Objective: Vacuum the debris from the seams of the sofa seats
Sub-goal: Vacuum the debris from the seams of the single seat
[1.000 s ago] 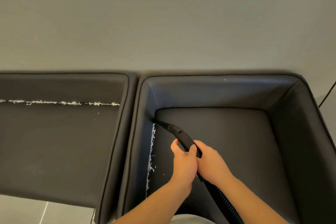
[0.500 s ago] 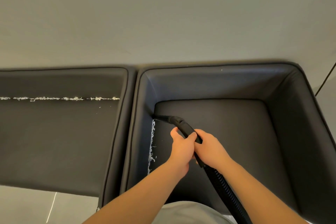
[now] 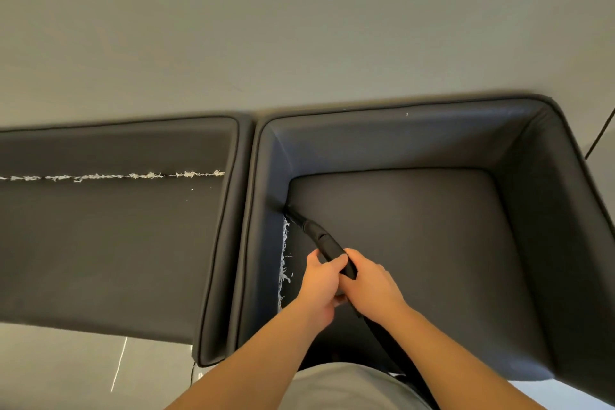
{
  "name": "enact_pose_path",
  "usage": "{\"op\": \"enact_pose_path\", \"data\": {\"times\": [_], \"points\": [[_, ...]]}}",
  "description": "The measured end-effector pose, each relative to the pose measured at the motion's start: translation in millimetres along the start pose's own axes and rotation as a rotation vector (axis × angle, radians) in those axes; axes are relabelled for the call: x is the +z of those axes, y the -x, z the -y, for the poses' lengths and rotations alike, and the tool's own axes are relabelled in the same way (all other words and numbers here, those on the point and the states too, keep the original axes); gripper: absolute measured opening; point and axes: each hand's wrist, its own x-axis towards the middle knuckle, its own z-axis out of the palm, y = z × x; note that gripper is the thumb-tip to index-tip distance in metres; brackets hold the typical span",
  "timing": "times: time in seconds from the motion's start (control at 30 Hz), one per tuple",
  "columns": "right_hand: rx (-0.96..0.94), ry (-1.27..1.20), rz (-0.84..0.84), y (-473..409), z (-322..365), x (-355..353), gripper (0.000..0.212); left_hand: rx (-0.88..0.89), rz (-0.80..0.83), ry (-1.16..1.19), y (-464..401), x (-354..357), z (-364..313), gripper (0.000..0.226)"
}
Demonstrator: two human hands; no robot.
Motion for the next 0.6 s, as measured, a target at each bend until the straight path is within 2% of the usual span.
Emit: {"op": "enact_pose_path", "data": {"times": [0.13,0.23,0.37,0.6], "points": [[-0.033,-0.026,-0.040,8,-2,-24,0.011,0.060,0.048,-0.029,6,10,0,0.030],[-0.038,-0.022,-0.012,12,1,-25,0.008,0.064,0.078,-0.026,10,6,1,0.026],[-0.012,0.001,-0.058,13,5,10,0.017,0.060,0.029,-0.058,8,-16,9,0.024],[0.038,0.063,-0.064,43,-5,77,0.045,-0.020,0.041,-0.120,13,-63,43,0.027]]}}
